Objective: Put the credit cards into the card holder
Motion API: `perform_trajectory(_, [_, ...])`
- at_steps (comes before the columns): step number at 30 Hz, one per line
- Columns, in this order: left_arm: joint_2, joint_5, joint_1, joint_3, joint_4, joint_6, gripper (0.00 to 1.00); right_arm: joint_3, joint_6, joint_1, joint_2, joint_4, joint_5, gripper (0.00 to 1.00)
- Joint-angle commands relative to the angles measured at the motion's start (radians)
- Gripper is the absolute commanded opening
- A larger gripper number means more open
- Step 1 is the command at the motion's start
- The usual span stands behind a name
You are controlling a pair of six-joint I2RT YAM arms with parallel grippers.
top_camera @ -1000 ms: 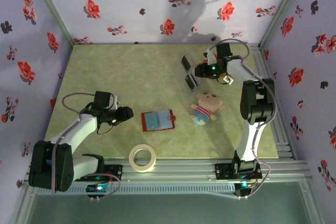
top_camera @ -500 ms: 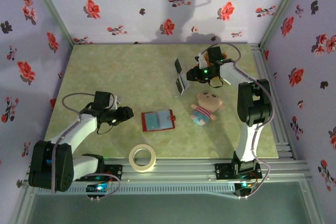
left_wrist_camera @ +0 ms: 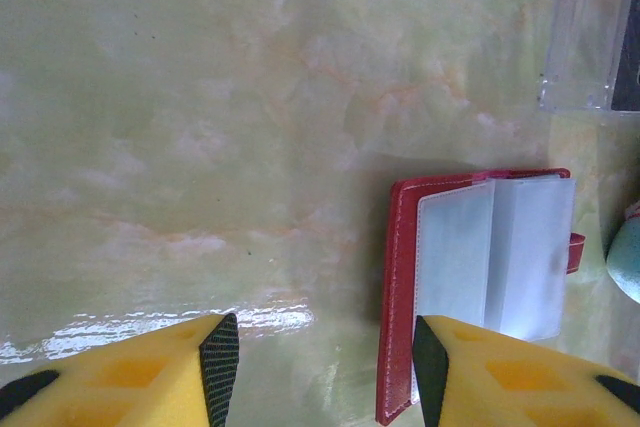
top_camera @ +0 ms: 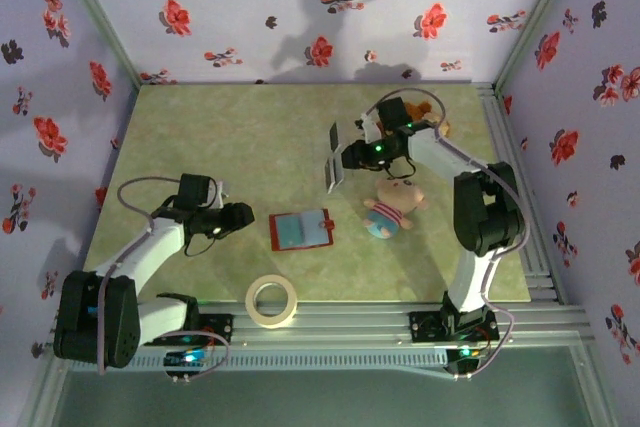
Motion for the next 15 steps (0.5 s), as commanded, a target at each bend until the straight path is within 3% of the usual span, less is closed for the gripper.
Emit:
perform_trajectory(1, [-0.025, 0.015, 0.007, 0.019, -0.033, -0.01, 0.53, 0.008, -0.009, 0.025, -0.052, -0.105, 0.164, 0.49])
perform_trajectory(7, [-0.016, 0.015, 0.006, 0.024, -0.029, -0.014, 0.53, 0.05, 0.098, 0.09, -0.099, -0.171, 0.373, 0.65])
perform_trajectory(11, [-0.01, 0.015, 0.003, 0.026, -0.016, -0.019, 0.53, 0.085, 0.187, 0.144, -0.079, -0.162, 0.446, 0.68])
perform_trajectory(15, [-0.002, 0.016, -0.002, 0.028, -0.011, -0.022, 0.53, 0.169, 0.2, 0.195, -0.006, -0.199, 0.617, 0.7])
